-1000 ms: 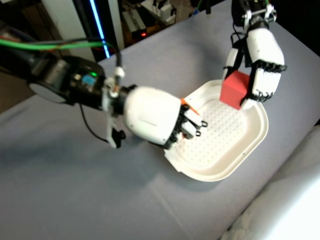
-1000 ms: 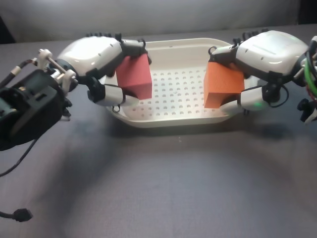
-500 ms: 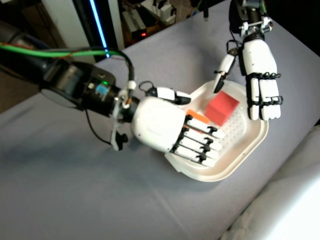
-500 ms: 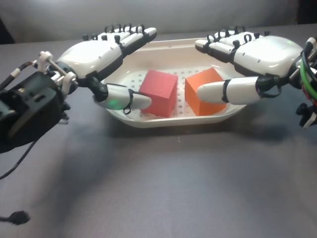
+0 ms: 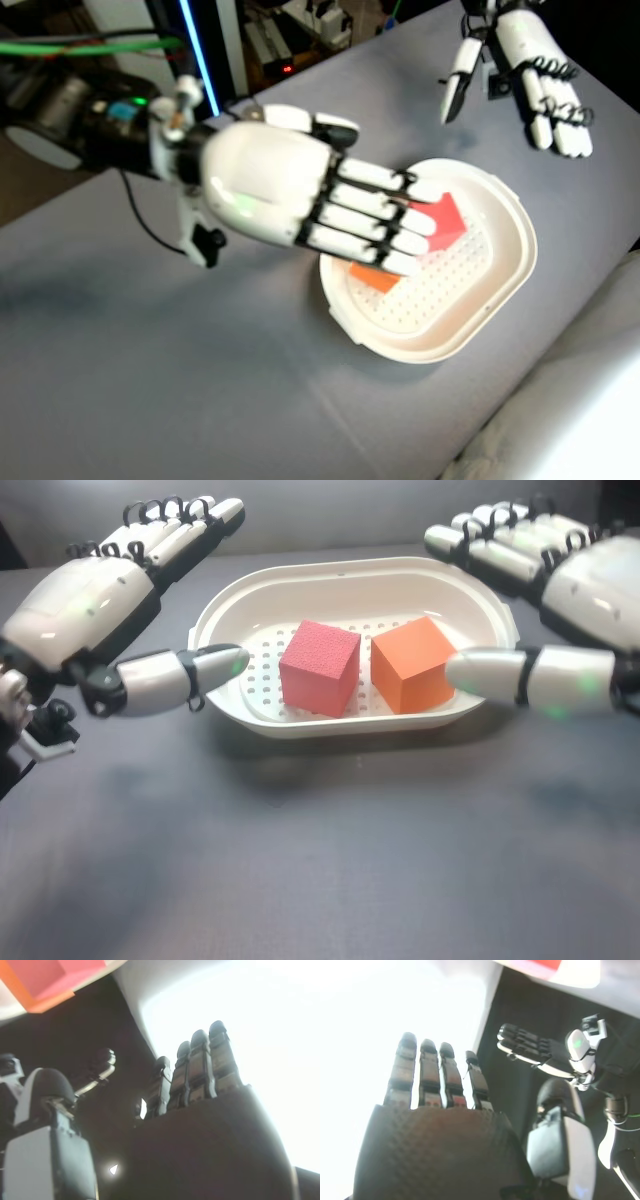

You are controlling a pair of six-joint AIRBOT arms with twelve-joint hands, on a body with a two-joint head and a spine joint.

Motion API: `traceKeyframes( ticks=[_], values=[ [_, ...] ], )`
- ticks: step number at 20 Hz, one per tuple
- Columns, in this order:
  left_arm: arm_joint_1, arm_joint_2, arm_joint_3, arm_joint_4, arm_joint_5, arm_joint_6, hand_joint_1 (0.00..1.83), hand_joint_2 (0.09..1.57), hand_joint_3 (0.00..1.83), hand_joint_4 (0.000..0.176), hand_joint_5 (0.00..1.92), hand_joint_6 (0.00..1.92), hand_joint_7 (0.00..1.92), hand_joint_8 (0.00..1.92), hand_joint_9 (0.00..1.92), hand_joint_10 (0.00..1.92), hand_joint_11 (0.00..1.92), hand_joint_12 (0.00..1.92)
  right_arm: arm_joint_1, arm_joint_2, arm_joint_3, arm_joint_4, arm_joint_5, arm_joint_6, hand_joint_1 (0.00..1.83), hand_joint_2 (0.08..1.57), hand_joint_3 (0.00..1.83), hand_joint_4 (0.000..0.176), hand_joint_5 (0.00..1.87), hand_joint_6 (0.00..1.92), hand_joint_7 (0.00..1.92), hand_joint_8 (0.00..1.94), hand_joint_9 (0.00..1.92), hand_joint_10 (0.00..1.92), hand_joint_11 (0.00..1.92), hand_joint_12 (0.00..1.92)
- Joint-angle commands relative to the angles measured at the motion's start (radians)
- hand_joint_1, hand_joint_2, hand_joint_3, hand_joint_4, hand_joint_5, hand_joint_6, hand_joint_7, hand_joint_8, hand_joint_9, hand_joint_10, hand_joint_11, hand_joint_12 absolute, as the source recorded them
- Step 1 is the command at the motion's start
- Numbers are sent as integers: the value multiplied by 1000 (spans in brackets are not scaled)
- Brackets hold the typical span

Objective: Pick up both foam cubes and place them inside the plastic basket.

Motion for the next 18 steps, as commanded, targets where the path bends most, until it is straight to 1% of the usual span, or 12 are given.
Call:
traceKeyframes(
  ticks=[1,4,5,8,9,10,12,13,14,15,17,18],
  values=[
    [14,28,-16,-18,-212,-10,471,1248,37,70,0,0,0,0,0,0,0,0,-8,30,-24,-1,226,6,0,1280,28,58,0,0,0,0,0,0,0,0],
    [99,51,-63,-56,-367,-27,566,1342,16,22,0,0,0,0,0,0,16,8,-86,72,-80,13,370,7,0,1288,25,50,0,0,0,0,0,0,0,0],
    [120,51,-70,-66,-406,-30,571,1373,22,18,0,0,0,0,0,0,2,1,-110,82,-91,18,400,9,0,1308,30,82,0,0,0,0,0,0,0,0],
    [186,69,-110,-79,-526,-30,377,1417,21,73,0,0,0,0,0,0,16,18,-210,123,-133,39,536,30,50,1343,18,70,0,0,0,0,0,0,0,0],
    [197,73,-120,-79,-546,-29,393,1405,0,108,0,0,0,0,0,0,2,367,-227,131,-139,39,568,43,52,1342,15,74,0,0,0,0,0,0,0,0],
    [210,77,-126,-79,-573,-28,437,1423,0,90,0,0,0,0,21,8,0,611,-242,137,-145,39,601,52,91,1335,7,86,0,0,0,0,0,0,0,0],
    [229,86,-137,-84,-632,-27,551,1393,0,80,0,0,0,0,22,6,0,275,-259,153,-160,37,660,57,73,1315,0,35,0,0,0,0,0,0,0,0],
    [238,99,-150,-85,-661,-23,747,1342,0,138,0,0,0,0,4,0,0,23,-266,161,-163,31,687,68,109,1262,0,9,0,0,0,0,0,0,0,0],
    [237,108,-158,-81,-662,-16,747,1342,0,138,0,0,0,0,4,0,0,23,-271,167,-164,24,707,80,109,1262,0,9,0,0,0,0,0,0,0,0],
    [233,113,-161,-71,-662,-9,809,1338,14,100,0,0,0,0,18,3,0,62,-275,172,-164,18,725,89,141,1234,0,0,0,0,0,0,0,0,0,0],
    [208,123,-163,-44,-662,4,713,1367,21,135,0,0,0,0,3,0,0,12,-284,188,-168,6,776,98,87,1204,0,4,0,0,0,0,0,0,0,0],
    [193,131,-164,-29,-662,12,649,1425,17,168,324,1441,155,38,98,35,106,132,-286,198,-169,1,799,98,17,1254,2,35,0,0,0,0,0,0,0,0]
  ],
)
